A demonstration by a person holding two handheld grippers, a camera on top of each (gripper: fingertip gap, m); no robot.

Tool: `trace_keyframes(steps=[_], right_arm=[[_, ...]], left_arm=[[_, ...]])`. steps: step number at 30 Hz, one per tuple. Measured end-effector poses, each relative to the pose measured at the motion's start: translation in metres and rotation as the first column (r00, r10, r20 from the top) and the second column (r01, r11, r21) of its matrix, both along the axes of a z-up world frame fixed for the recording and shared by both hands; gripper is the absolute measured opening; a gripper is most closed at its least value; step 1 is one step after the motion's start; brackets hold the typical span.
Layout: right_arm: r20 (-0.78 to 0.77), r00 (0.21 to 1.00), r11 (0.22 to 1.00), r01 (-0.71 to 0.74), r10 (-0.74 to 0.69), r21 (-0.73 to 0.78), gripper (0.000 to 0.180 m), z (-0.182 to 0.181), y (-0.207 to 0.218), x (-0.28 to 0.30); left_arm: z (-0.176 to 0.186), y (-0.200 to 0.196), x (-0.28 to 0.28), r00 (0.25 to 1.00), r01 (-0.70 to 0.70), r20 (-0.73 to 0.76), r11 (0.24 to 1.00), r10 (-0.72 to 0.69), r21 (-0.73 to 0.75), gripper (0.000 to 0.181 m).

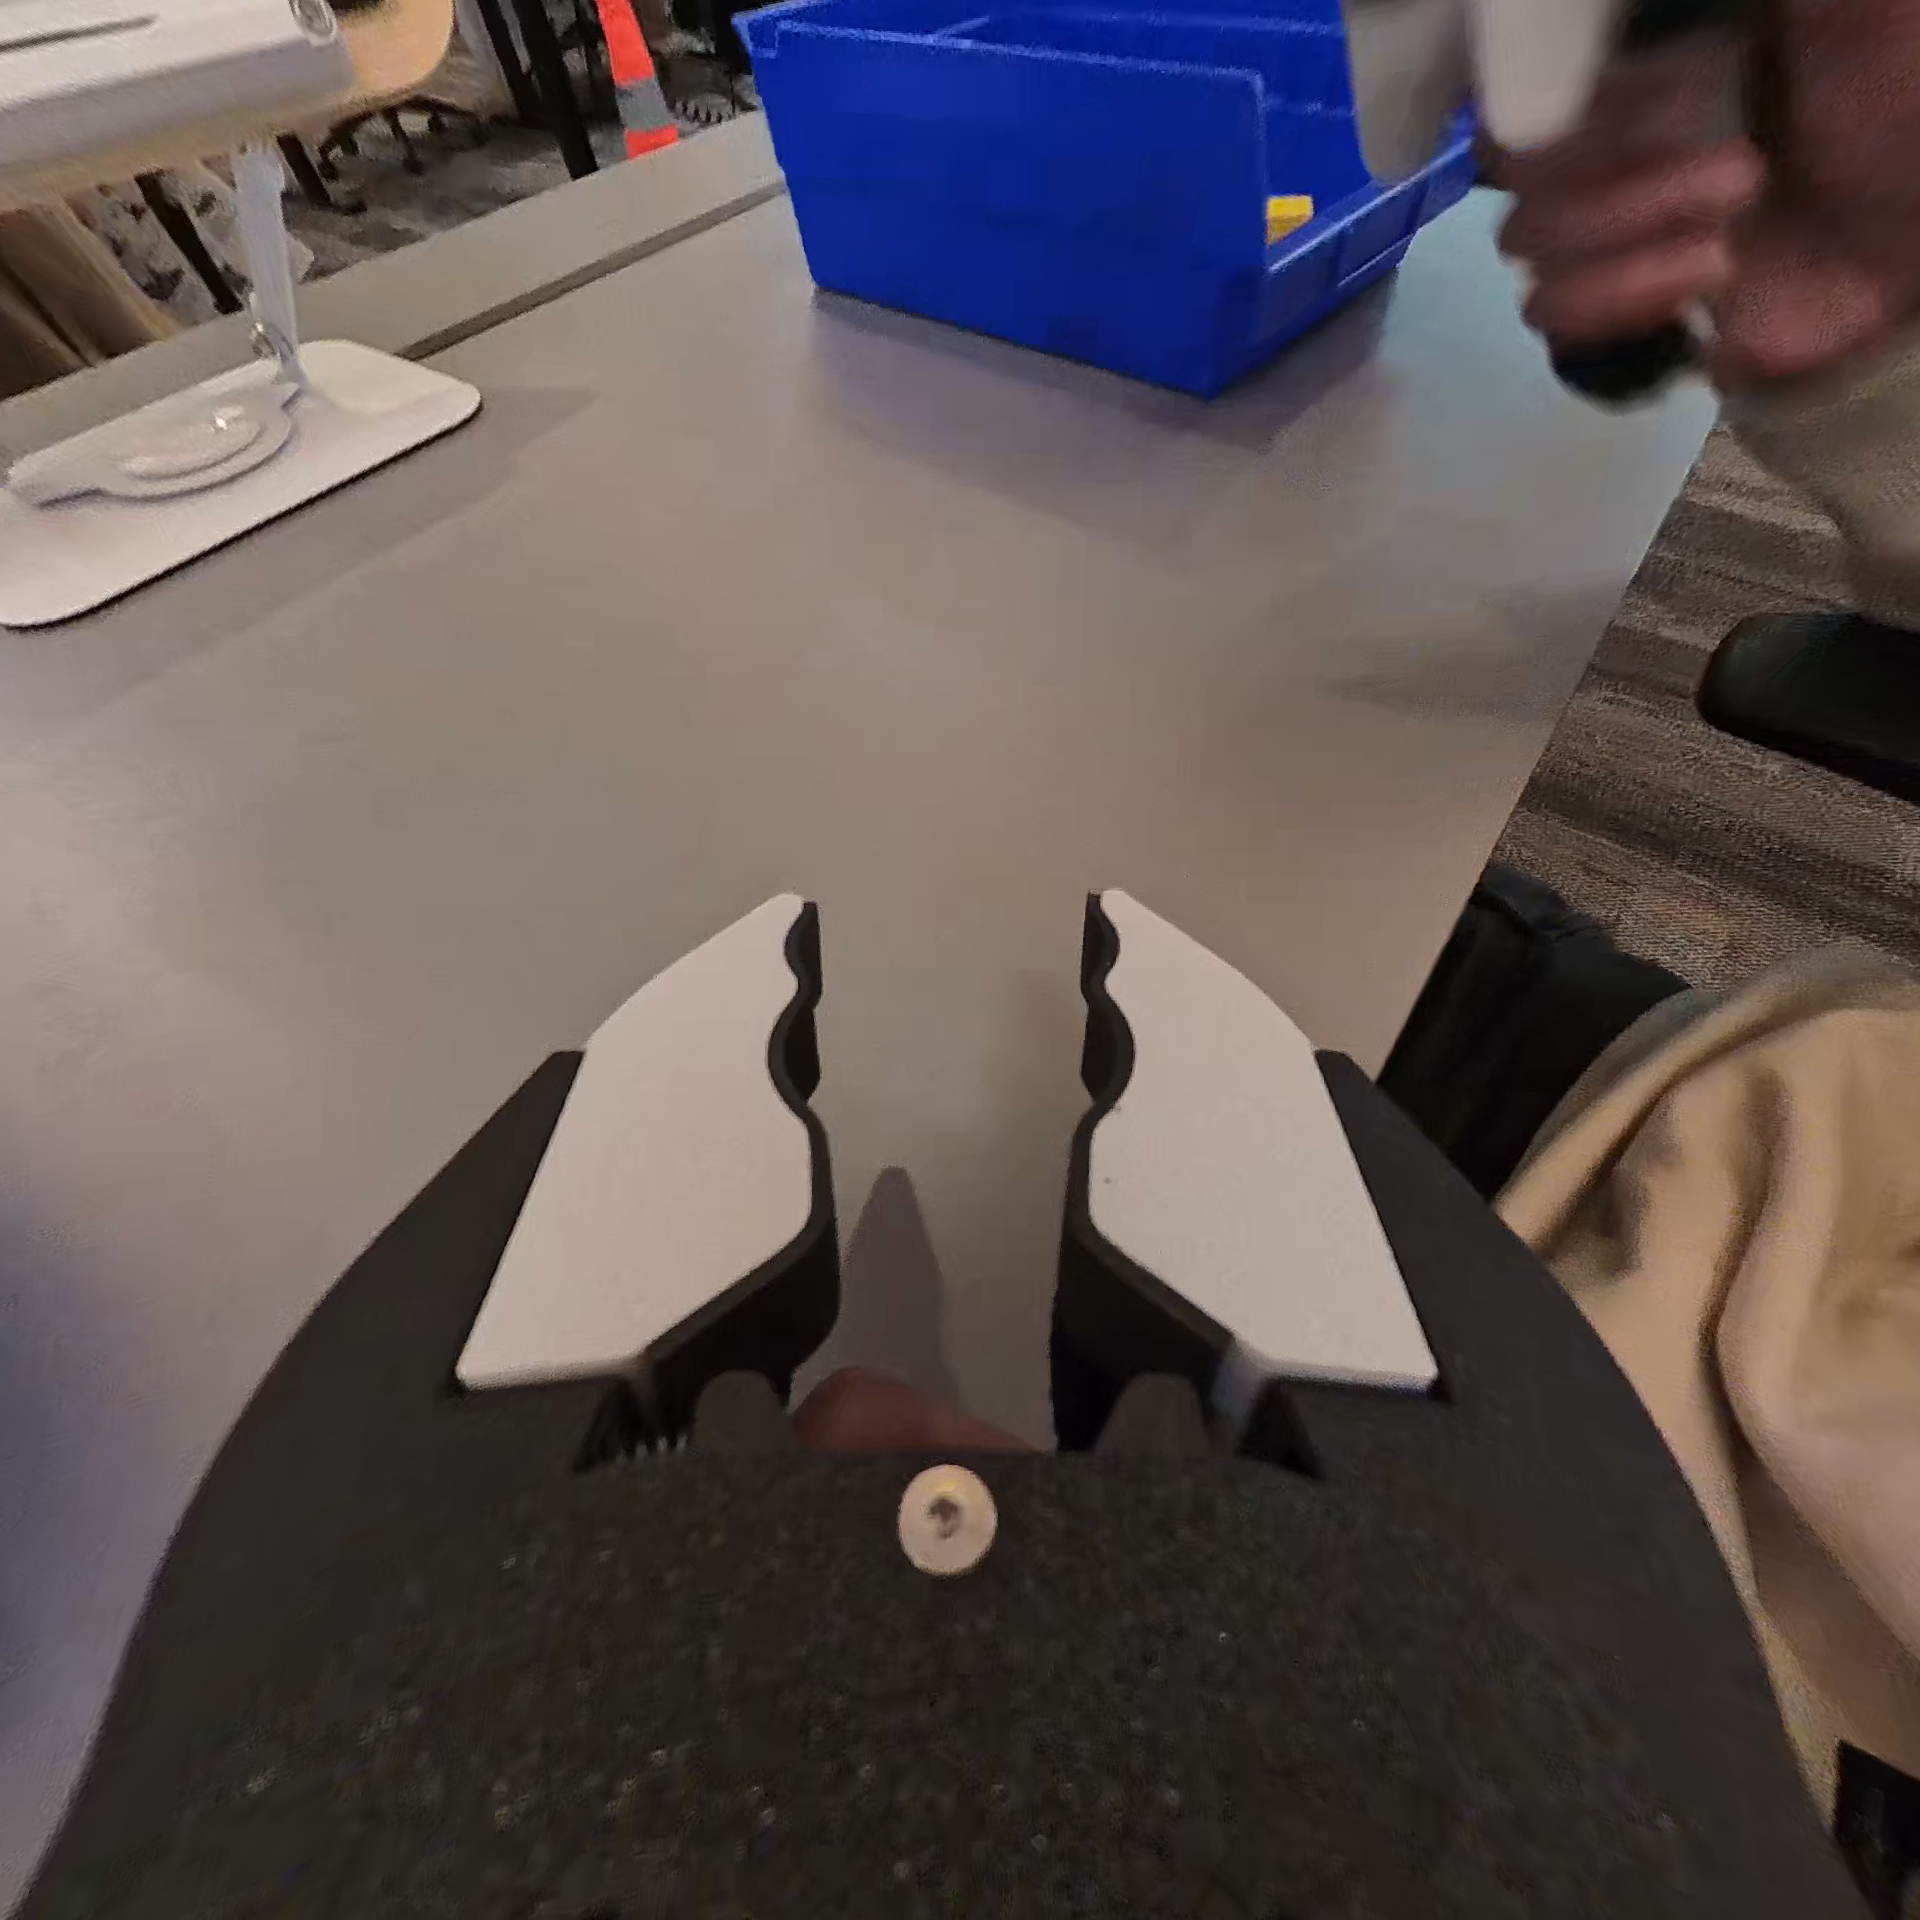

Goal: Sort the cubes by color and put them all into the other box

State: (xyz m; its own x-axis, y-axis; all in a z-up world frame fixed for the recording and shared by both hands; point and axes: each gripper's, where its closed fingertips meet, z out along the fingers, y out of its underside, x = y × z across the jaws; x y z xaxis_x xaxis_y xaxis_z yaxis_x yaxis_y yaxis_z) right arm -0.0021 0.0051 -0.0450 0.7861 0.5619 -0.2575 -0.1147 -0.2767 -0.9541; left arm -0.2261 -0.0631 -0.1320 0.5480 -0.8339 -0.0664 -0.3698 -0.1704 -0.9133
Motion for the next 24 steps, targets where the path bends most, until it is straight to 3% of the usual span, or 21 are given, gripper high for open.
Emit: trace_keyframes(steps=[2, 4, 10, 15, 18, 20, 21, 24], right_arm=[[-0.171, 0.957, 0.969, -0.244, 0.232, -0.048, 0.032, -0.024, -0.051, -0.067], [-0.193, 0.926, 0.928, -0.35, 0.324, -0.124, 0.042, -0.045, -0.077, -0.1], [0.161, 0.953, 0.966, -0.26, 0.256, 0.001, 0.04, -0.062, -0.077, -0.105], [0.165, 0.952, 0.964, -0.264, 0.259, 0.009, 0.036, -0.062, -0.079, -0.105], [0.114, 0.952, 0.959, -0.284, 0.284, -0.017, 0.036, -0.06, -0.081, -0.106], [0.103, 0.953, 0.958, -0.285, 0.286, -0.025, 0.035, -0.061, -0.08, -0.104], [0.104, 0.952, 0.957, -0.287, 0.289, -0.027, 0.035, -0.061, -0.08, -0.104], [0.111, 0.945, 0.951, -0.305, 0.309, -0.05, 0.035, -0.066, -0.078, -0.106]], left_arm=[[-0.001, 0.003, 0.0, 1.0, -0.005, -0.005, 1.0, 0.005, -0.009, 0.049], [0.0, 0.004, 0.001, 1.0, -0.002, -0.001, 1.0, 0.002, 0.008, 0.049], [0.0, 0.01, 0.003, 1.0, -0.024, -0.009, 1.0, 0.024, 0.018, 0.052], [0.008, 0.013, -0.016, 0.998, -0.049, -0.029, 0.998, 0.048, -0.028, 0.052], [0.045, 0.026, -0.078, 0.98, -0.103, -0.159, 0.99, 0.118, 0.1, 0.044], [0.053, 0.038, -0.134, 0.908, -0.087, -0.4, 0.99, 0.126, 0.114, 0.042], [0.054, 0.048, -0.164, 0.836, -0.078, -0.534, 0.99, 0.128, 0.114, 0.044], [0.049, 0.093, -0.253, 0.52, -0.146, -0.843, 0.987, 0.136, 0.069, 0.047]])
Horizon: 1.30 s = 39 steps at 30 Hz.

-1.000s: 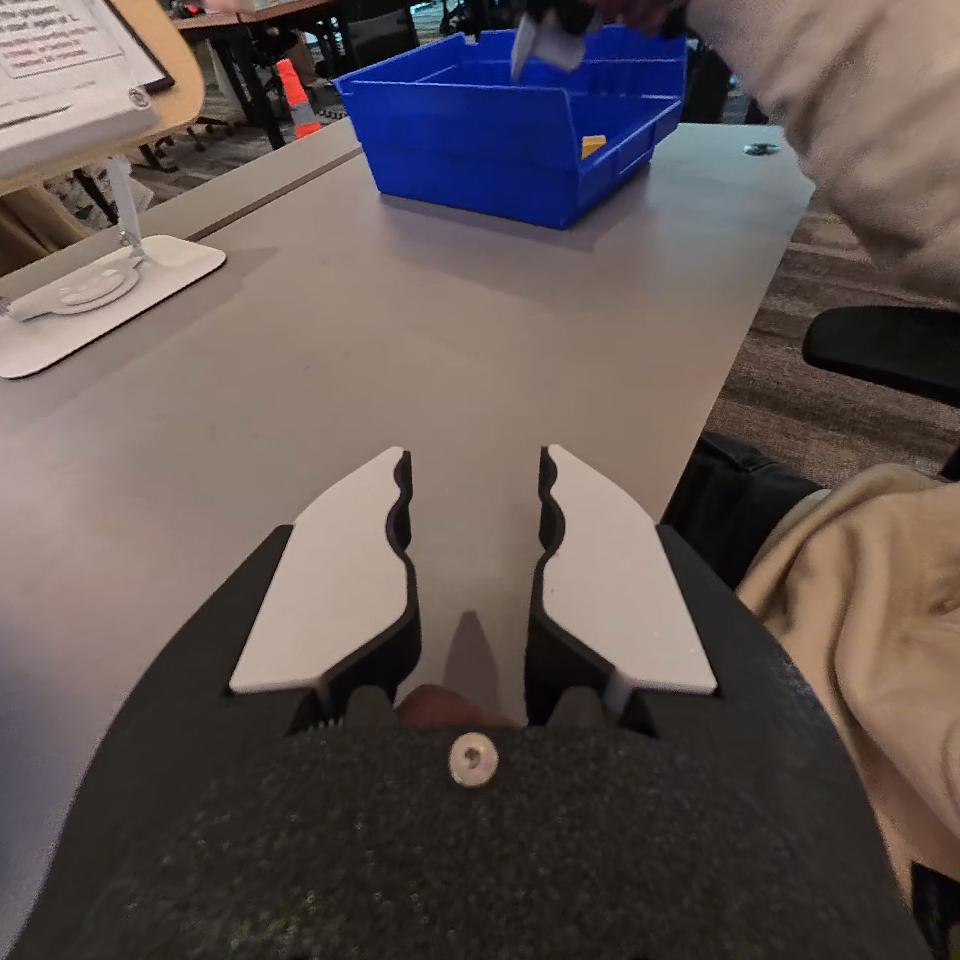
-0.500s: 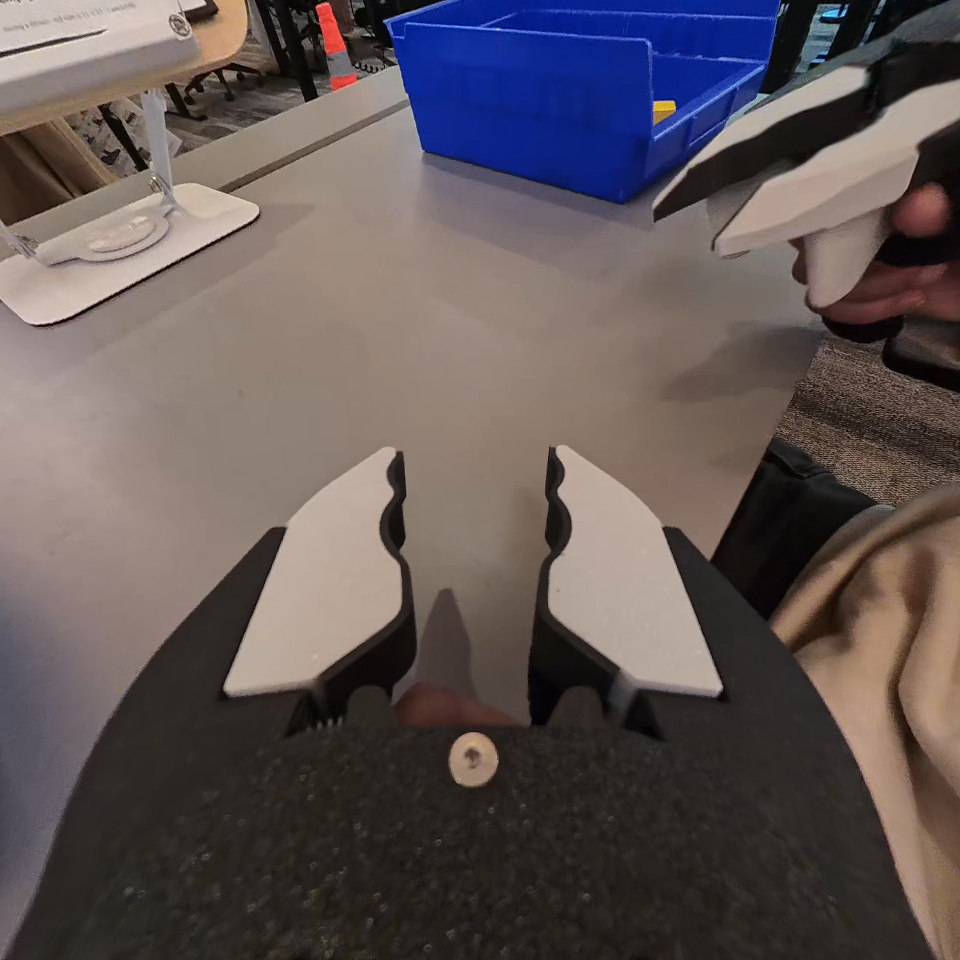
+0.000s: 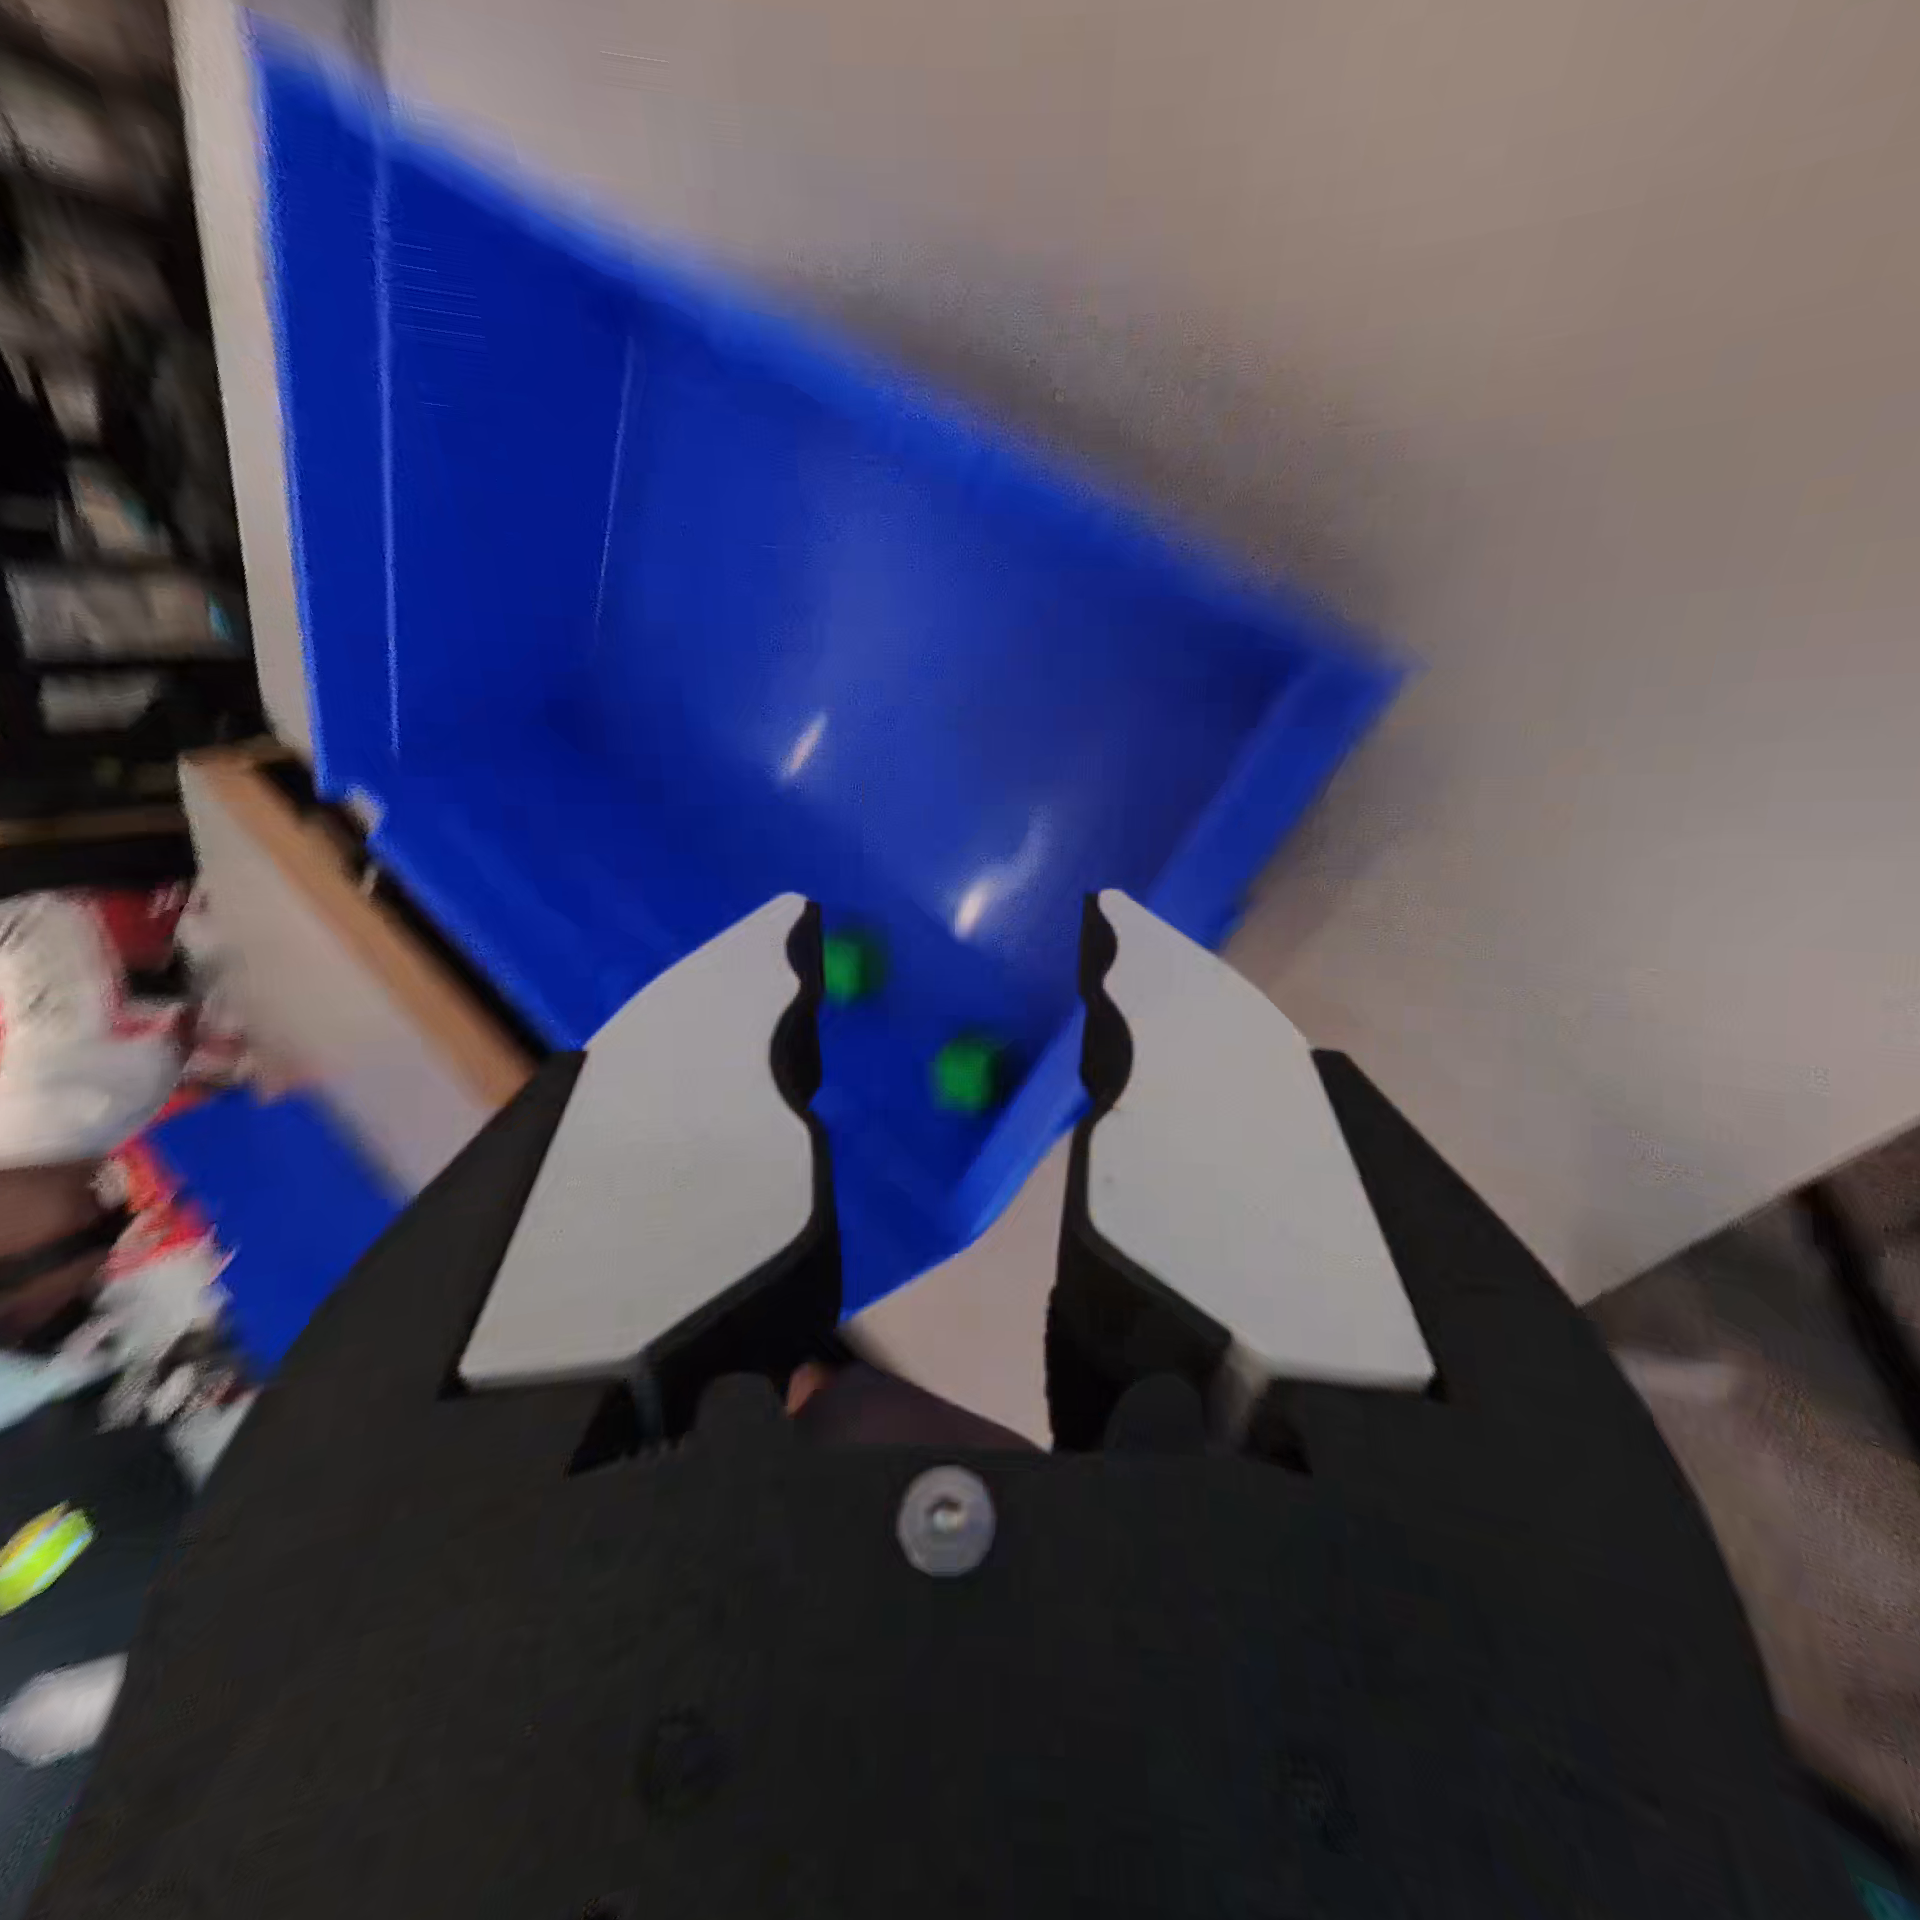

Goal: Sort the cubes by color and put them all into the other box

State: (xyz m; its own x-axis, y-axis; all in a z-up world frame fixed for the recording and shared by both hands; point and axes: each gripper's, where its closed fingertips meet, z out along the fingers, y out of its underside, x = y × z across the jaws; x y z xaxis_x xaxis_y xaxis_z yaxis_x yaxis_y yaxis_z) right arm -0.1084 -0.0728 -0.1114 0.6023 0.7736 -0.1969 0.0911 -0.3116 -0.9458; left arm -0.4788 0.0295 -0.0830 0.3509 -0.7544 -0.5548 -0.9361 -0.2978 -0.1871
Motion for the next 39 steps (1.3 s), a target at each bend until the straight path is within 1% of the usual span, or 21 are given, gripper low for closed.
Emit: trace_keyframes(steps=[2, 3, 4, 7, 11, 15, 16, 17, 18, 20, 21, 23, 25, 27, 28, 30, 32, 34, 36, 39], right_arm=[[0.001, 1.0, 0.999, -0.023, 0.023, -0.022, 0.035, -0.004, -0.001, -0.004], [0.008, 0.999, 0.999, -0.035, 0.035, -0.035, 0.035, -0.006, -0.002, -0.006], [0.017, 0.999, 0.998, -0.041, 0.042, -0.044, 0.035, -0.009, -0.004, -0.008], [0.061, 0.997, 0.999, -0.04, 0.042, -0.025, 0.034, -0.013, -0.006, -0.008], [0.113, 0.993, 0.999, -0.026, 0.023, 0.027, 0.033, -0.014, -0.006, -0.004], [0.107, 0.994, 0.999, -0.036, 0.034, 0.011, 0.032, -0.015, -0.007, -0.003], [0.103, 0.994, 0.999, -0.039, 0.038, 0.005, 0.032, -0.015, -0.007, -0.003], [0.102, 0.994, 0.999, -0.04, 0.039, 0.002, 0.032, -0.016, -0.007, -0.003], [0.105, 0.994, 0.999, -0.038, 0.038, 0.001, 0.032, -0.016, -0.006, -0.003], [0.111, 0.993, 0.999, -0.036, 0.035, 0.0, 0.031, -0.017, -0.005, -0.002], [0.111, 0.993, 0.999, -0.036, 0.036, -0.001, 0.031, -0.016, -0.005, -0.002], [0.113, 0.993, 0.999, -0.037, 0.037, -0.002, 0.031, -0.016, -0.004, -0.002], [0.117, 0.993, 0.999, -0.034, 0.034, 0.0, 0.03, -0.016, -0.003, -0.002], [0.113, 0.993, 1.0, -0.031, 0.031, -0.001, 0.03, -0.016, -0.003, -0.001], [0.109, 0.994, 0.999, -0.032, 0.032, -0.004, 0.03, -0.015, -0.003, 0.0], [0.097, 0.995, 0.999, -0.033, 0.033, -0.005, 0.029, -0.013, -0.003, 0.001], [0.08, 0.996, 0.999, -0.032, 0.033, -0.011, 0.029, -0.011, -0.002, 0.002], [0.053, 0.998, 0.999, -0.036, 0.038, -0.029, 0.029, -0.009, -0.001, 0.003], [-0.009, 0.999, 0.996, -0.054, 0.053, -0.068, 0.029, -0.005, -0.003, 0.001], [-0.167, 0.982, 0.981, -0.116, 0.09, -0.157, 0.029, 0.002, -0.006, -0.003]], left_arm=[[-0.009, 0.029, -0.052, 0.966, -0.108, -0.243, 0.99, 0.082, -0.095, 0.051], [-0.017, 0.041, -0.07, 0.942, -0.155, -0.32, 0.977, 0.1, -0.149, 0.049], [-0.027, 0.05, -0.083, 0.925, -0.192, -0.366, 0.959, 0.105, -0.208, 0.048], [-0.054, 0.07, -0.101, 0.901, -0.267, -0.42, 0.902, 0.108, -0.34, 0.047], [-0.072, 0.078, -0.116, 0.868, -0.324, -0.489, 0.847, 0.089, -0.421, 0.046], [-0.086, 0.078, -0.122, 0.848, -0.353, -0.527, 0.803, 0.058, -0.479, 0.047], [-0.091, 0.076, -0.124, 0.841, -0.367, -0.539, 0.789, 0.054, -0.493, 0.046], [-0.095, 0.074, -0.127, 0.828, -0.381, -0.559, 0.775, 0.044, -0.505, 0.038], [-0.099, 0.072, -0.13, 0.814, -0.392, -0.581, 0.766, 0.03, -0.51, 0.024], [-0.098, 0.069, -0.135, 0.783, -0.426, -0.622, 0.747, 0.022, -0.51, 0.023], [-0.096, 0.067, -0.133, 0.787, -0.435, -0.616, 0.74, 0.035, -0.513, 0.023], [-0.091, 0.068, -0.119, 0.842, -0.376, -0.537, 0.77, 0.051, -0.516, 0.023], [-0.076, 0.069, -0.101, 0.902, -0.3, -0.425, 0.821, 0.079, -0.485, 0.023], [-0.053, 0.069, -0.08, 0.96, -0.193, -0.266, 0.897, 0.088, -0.399, 0.023], [-0.04, 0.07, -0.069, 0.982, -0.141, -0.17, 0.934, 0.089, -0.327, 0.023], [-0.016, 0.063, -0.043, 0.995, -0.066, 0.055, 0.977, 0.078, -0.203, 0.023], [0.005, 0.05, -0.013, 0.958, 0.003, 0.287, 0.997, 0.019, -0.075, 0.023], [0.02, 0.03, 0.017, 0.883, 0.07, 0.462, 0.997, -0.078, 0.034, 0.023], [0.03, 0.011, 0.043, 0.794, 0.099, 0.585, 0.985, -0.164, 0.142, 0.023], [0.039, -0.015, 0.081, 0.638, 0.128, 0.724, 0.963, -0.262, 0.235, 0.023]])
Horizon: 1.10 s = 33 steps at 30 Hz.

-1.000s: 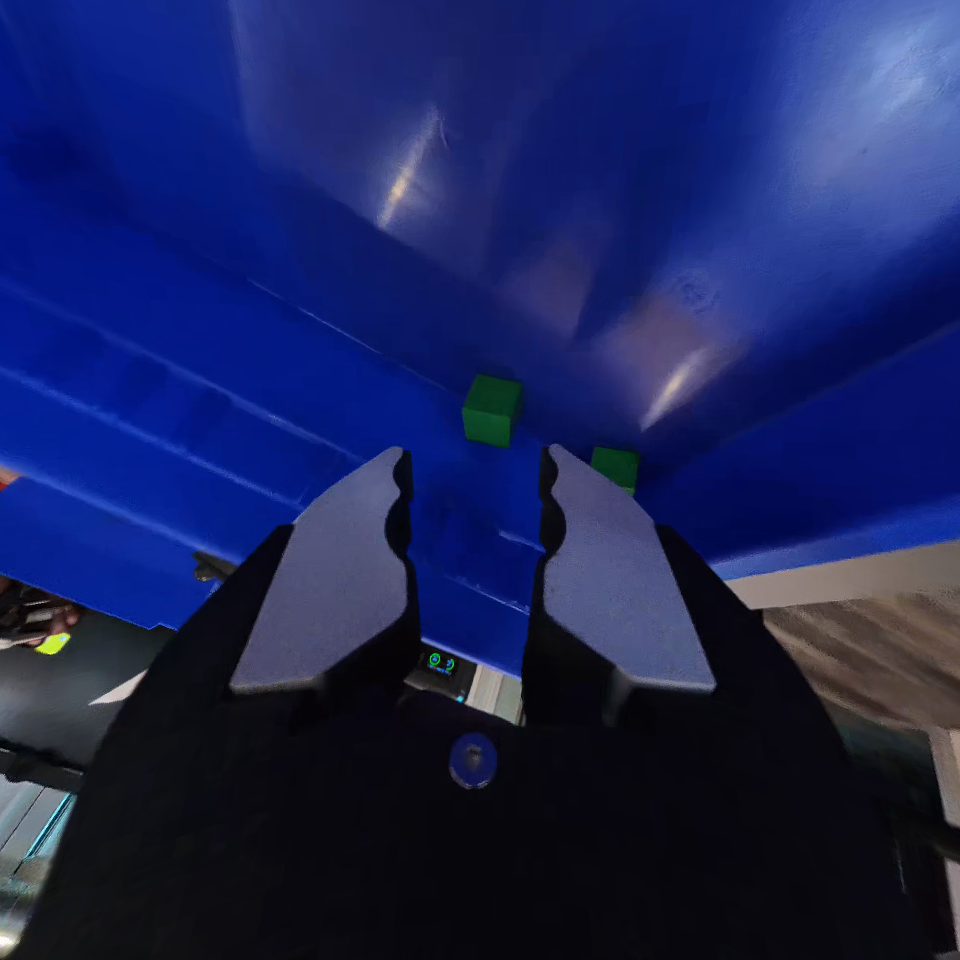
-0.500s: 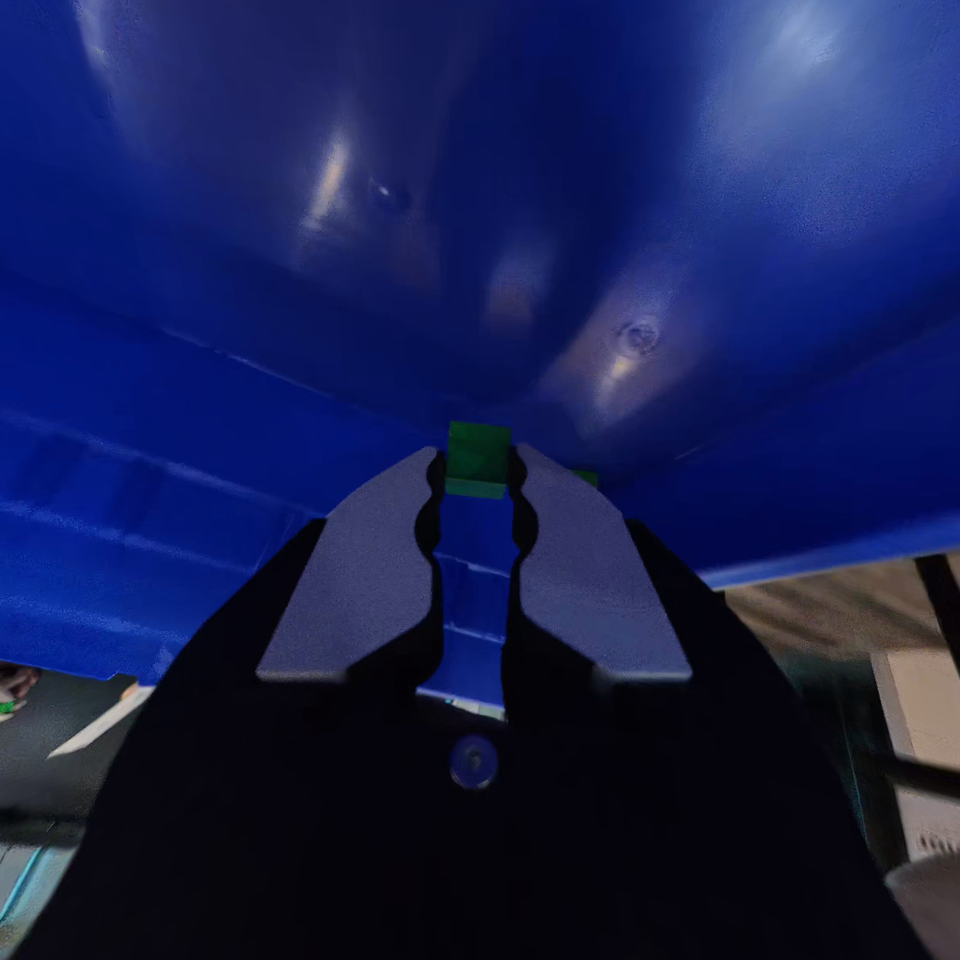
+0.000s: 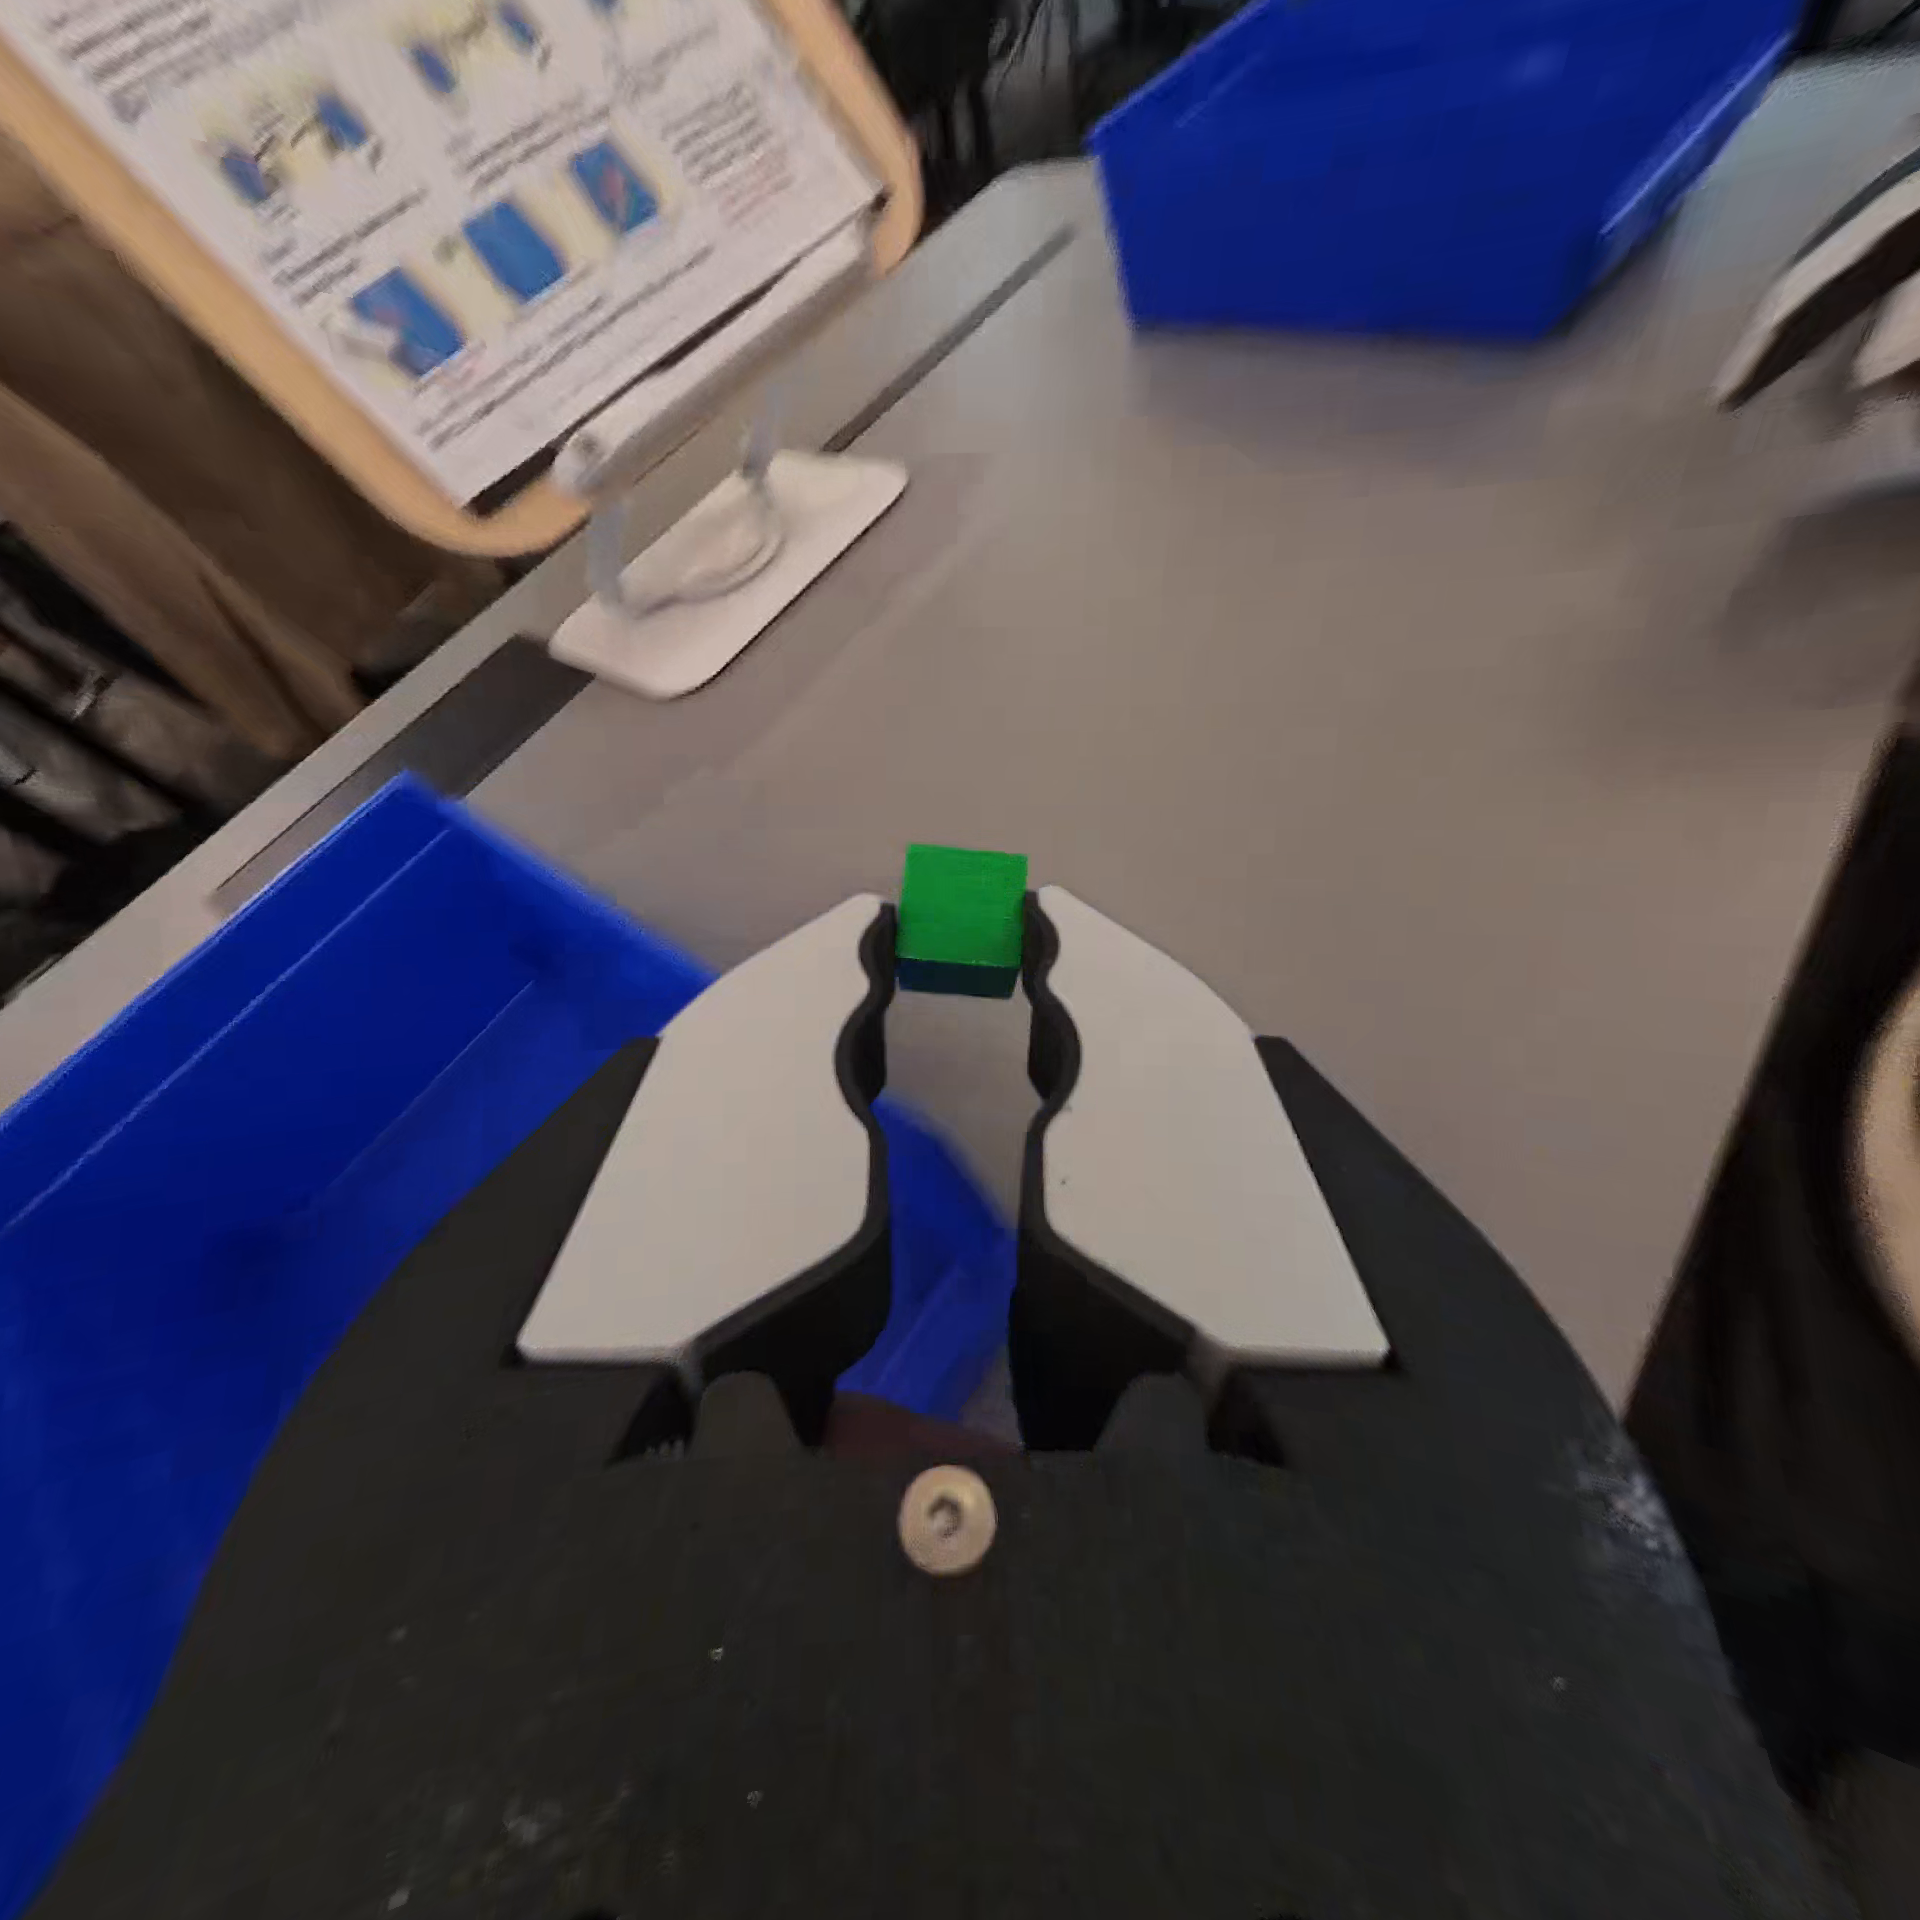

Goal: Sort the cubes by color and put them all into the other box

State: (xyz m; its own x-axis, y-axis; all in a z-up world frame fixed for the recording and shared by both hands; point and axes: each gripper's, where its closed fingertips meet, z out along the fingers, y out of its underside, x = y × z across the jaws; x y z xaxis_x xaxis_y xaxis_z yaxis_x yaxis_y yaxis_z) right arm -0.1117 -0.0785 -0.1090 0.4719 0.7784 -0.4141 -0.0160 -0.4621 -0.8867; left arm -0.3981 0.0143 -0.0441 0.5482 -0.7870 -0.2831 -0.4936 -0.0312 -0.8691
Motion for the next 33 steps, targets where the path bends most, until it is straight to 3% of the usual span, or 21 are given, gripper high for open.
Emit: trace_keyframes(steps=[3, 7, 9, 12, 16, 17, 18, 19, 23, 25, 29, 33], right_arm=[[-0.214, 0.974, 0.98, -0.108, 0.072, -0.164, 0.032, 0.014, 0.001, -0.014], [-0.556, 0.819, 0.85, -0.388, 0.141, -0.356, 0.046, 0.054, 0.006, -0.044], [-0.61, 0.777, 0.807, -0.456, 0.155, -0.376, 0.052, 0.064, 0.011, -0.062], [-0.506, 0.847, 0.857, -0.375, 0.163, -0.352, 0.066, 0.059, 0.022, -0.086], [-0.362, 0.924, 0.907, -0.251, 0.122, -0.337, 0.064, 0.04, 0.037, -0.093], [-0.358, 0.925, 0.899, -0.26, 0.127, -0.352, 0.056, 0.036, 0.037, -0.093], [-0.372, 0.914, 0.879, -0.305, 0.161, -0.366, 0.03, 0.034, 0.032, -0.092], [-0.397, 0.902, 0.862, -0.332, 0.171, -0.383, 0.022, 0.033, 0.031, -0.09], [-0.437, 0.894, 0.896, -0.276, 0.105, -0.348, 0.022, 0.034, 0.037, -0.066], [-0.419, 0.904, 0.921, -0.229, 0.081, -0.314, 0.022, 0.035, 0.035, -0.049], [-0.299, 0.954, 0.982, -0.03, -0.028, -0.188, 0.022, 0.035, 0.025, -0.002], [-0.171, 0.963, 0.978, 0.206, -0.208, -0.027, 0.022, 0.036, 0.018, 0.053]], left_arm=[[0.007, -0.023, 0.043, 0.99, 0.109, 0.087, 0.991, -0.115, 0.072, 0.022], [0.013, -0.052, 0.112, 0.949, 0.293, 0.069, 0.941, -0.308, 0.167, 0.022], [0.01, -0.058, 0.145, 0.932, 0.351, 0.023, 0.918, -0.361, 0.183, 0.022], [-0.01, -0.05, 0.179, 0.927, 0.37, -0.143, 0.912, -0.348, 0.177, 0.023], [-0.029, -0.05, 0.209, 0.888, 0.424, -0.281, 0.885, -0.365, 0.193, 0.023], [-0.033, -0.05, 0.213, 0.882, 0.429, -0.302, 0.881, -0.362, 0.199, 0.023], [-0.036, -0.049, 0.217, 0.877, 0.434, -0.317, 0.878, -0.361, 0.202, 0.023], [-0.038, -0.05, 0.22, 0.879, 0.432, -0.312, 0.878, -0.36, 0.206, 0.023], [-0.036, -0.061, 0.22, 0.912, 0.386, -0.231, 0.9, -0.34, 0.201, 0.038], [-0.029, -0.071, 0.213, 0.939, 0.34, -0.121, 0.92, -0.322, 0.193, 0.038], [-0.024, -0.083, 0.186, 0.964, 0.198, 0.157, 0.974, -0.213, 0.109, 0.04], [-0.033, -0.078, 0.161, 0.97, 0.093, 0.219, 0.992, -0.109, 0.082, 0.038]])
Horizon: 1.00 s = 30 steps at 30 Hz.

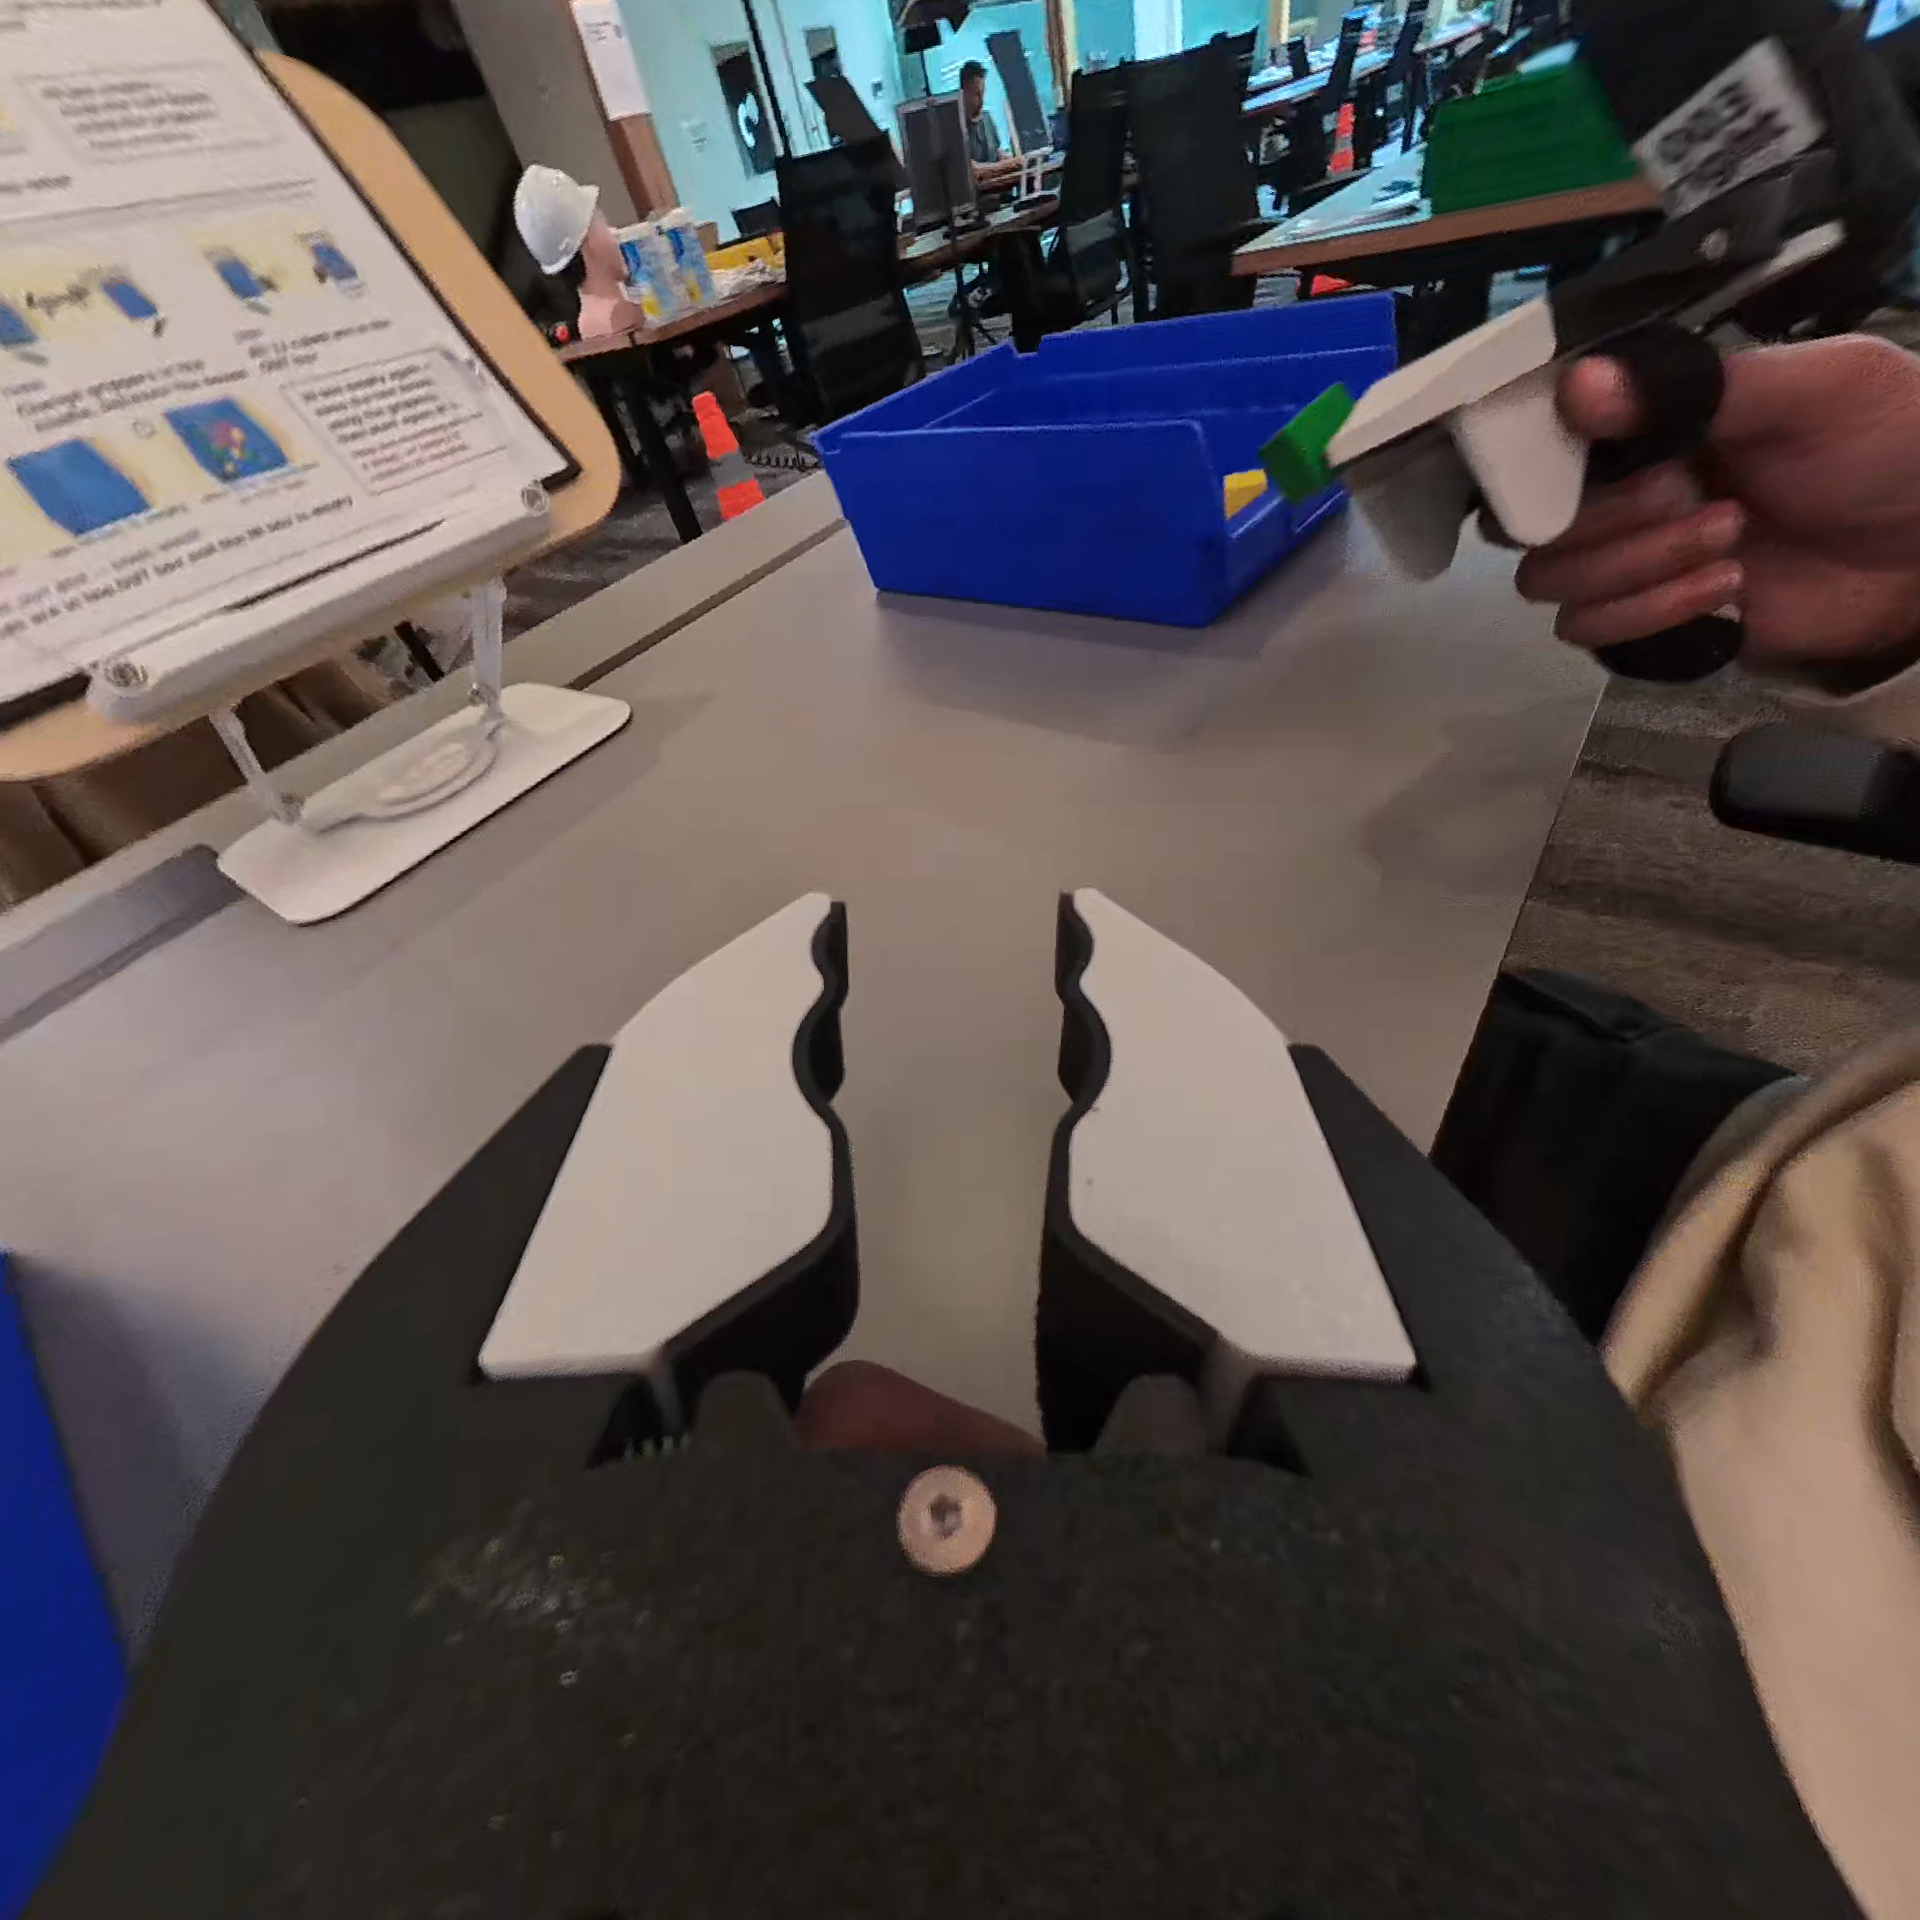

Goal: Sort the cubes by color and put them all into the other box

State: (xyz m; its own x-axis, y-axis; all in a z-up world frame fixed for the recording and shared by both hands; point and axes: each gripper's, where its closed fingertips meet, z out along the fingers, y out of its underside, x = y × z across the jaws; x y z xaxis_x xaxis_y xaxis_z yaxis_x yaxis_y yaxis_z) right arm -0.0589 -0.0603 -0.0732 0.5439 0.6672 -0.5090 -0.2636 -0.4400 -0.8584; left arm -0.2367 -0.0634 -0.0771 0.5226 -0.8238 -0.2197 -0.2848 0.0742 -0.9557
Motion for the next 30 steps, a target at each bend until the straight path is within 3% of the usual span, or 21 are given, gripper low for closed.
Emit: trace_keyframes(steps=[2, 5, 7, 10, 14, 18, 21, 23, 26, 28, 30], right_arm=[[0.146, 0.981, 0.991, 0.117, -0.126, 0.067, 0.022, 0.004, 0.006, 0.038], [0.278, 0.88, 0.921, 0.35, -0.385, 0.167, 0.022, 0.035, 0.039, 0.127], [0.422, 0.818, 0.919, 0.371, -0.392, 0.134, 0.022, 0.038, 0.073, 0.168], [0.653, 0.72, 0.954, 0.299, -0.236, 0.015, 0.022, 0.009, 0.135, 0.199], [0.821, 0.569, 0.96, 0.196, 0.053, -0.198, 0.022, -0.05, 0.194, 0.207], [0.833, 0.481, 0.91, 0.15, 0.274, -0.386, 0.022, -0.094, 0.204, 0.198], [0.867, 0.386, 0.903, 0.157, 0.317, -0.4, 0.022, -0.111, 0.205, 0.201], [0.867, 0.391, 0.911, 0.141, 0.309, -0.388, 0.023, -0.113, 0.205, 0.198], [0.883, 0.416, 0.937, 0.163, 0.219, -0.309, 0.046, -0.093, 0.203, 0.206], [0.853, 0.521, 0.967, 0.201, 0.028, -0.154, 0.045, -0.046, 0.197, 0.208], [0.679, 0.699, 0.964, 0.26, -0.223, 0.048, 0.041, 0.018, 0.178, 0.196]], left_arm=[[-0.004, 0.001, -0.001, 1.0, 0.002, 0.018, 0.999, -0.001, -0.049, 0.037], [-0.009, 0.007, 0.002, 1.0, 0.004, 0.025, 0.996, -0.002, -0.084, 0.036], [-0.019, 0.009, 0.005, 1.0, 0.013, -0.001, 0.995, -0.014, -0.103, 0.035], [-0.029, 0.011, 0.009, 0.999, 0.015, -0.036, 0.992, -0.019, -0.125, 0.035], [-0.031, 0.005, 0.012, 0.996, 0.011, -0.09, 0.996, -0.02, -0.091, 0.035], [-0.032, 0.002, 0.009, 0.991, -0.006, -0.137, 0.999, 0.001, -0.037, 0.035], [-0.036, 0.003, 0.005, 0.992, -0.015, -0.129, 0.997, 0.005, -0.07, 0.035], [-0.04, 0.003, 0.003, 0.993, -0.017, -0.118, 0.994, 0.004, -0.107, 0.035], [-0.045, 0.002, 0.002, 0.995, -0.013, -0.102, 0.981, -0.007, -0.192, 0.035], [-0.045, 0.002, 0.0, 0.996, -0.012, -0.087, 0.974, -0.008, -0.226, 0.035], [-0.047, 0.005, -0.002, 0.996, -0.027, -0.09, 0.973, 0.006, -0.23, 0.035]])
